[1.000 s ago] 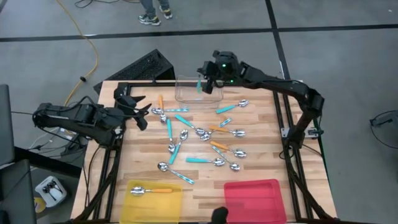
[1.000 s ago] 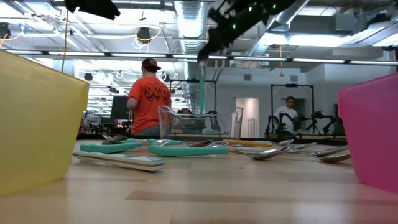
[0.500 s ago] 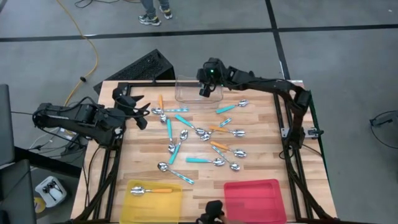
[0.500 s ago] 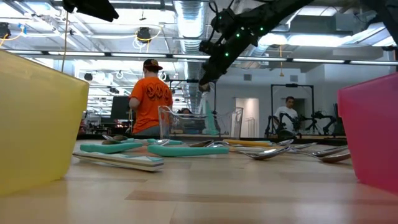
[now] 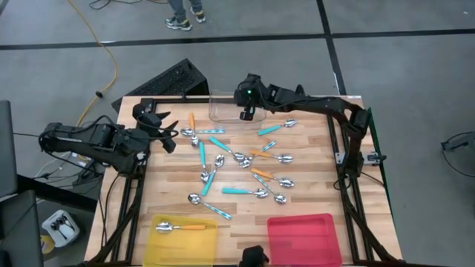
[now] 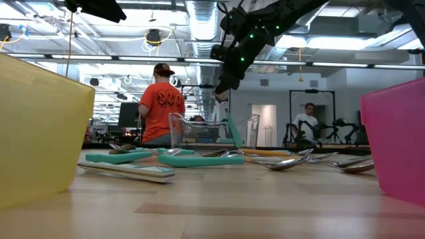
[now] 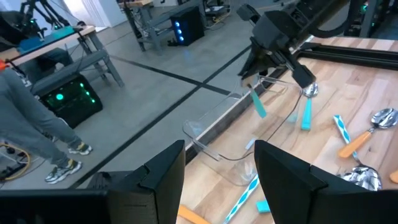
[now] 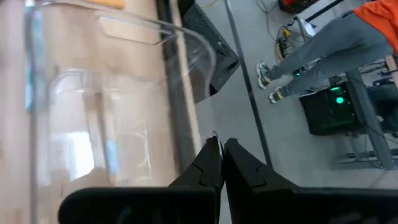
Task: Sort silverware by color (type)
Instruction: Put the blue spoon into the transparent bin
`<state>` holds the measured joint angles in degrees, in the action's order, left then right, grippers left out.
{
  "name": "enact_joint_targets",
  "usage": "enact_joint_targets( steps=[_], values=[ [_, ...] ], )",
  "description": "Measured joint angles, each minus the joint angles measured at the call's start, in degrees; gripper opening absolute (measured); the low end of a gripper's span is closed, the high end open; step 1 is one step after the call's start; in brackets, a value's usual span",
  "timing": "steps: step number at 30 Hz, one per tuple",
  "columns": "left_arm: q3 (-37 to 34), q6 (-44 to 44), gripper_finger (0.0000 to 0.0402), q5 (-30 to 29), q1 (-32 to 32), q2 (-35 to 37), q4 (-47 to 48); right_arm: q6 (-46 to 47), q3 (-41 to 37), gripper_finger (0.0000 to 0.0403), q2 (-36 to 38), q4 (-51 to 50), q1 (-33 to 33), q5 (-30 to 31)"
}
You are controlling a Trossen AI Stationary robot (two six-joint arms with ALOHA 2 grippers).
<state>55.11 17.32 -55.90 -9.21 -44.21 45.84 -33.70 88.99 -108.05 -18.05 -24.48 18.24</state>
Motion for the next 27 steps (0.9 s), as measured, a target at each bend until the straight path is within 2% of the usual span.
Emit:
enact_joint_targets(
  steps=[7, 13, 27],
  values=[
    [0.0, 0.8, 0.0181, -0.4, 0.0, 0.0, 0.0, -3.7, 0.0, 0.0025, 0.0, 0.3, 2.4, 1.9],
    [0.0, 1.0, 0.0181, -1.6, 0.0, 0.0, 0.0, -9.8, 0.0, 0.0025, -2.0, -0.6, 4.5, 8.8],
    [0.0, 1.2, 0.0180, -2.1, 0.0, 0.0, -0.1, -14.8, 0.1, 0.0025, -6.2, 4.7, 7.8, 10.4]
  ],
)
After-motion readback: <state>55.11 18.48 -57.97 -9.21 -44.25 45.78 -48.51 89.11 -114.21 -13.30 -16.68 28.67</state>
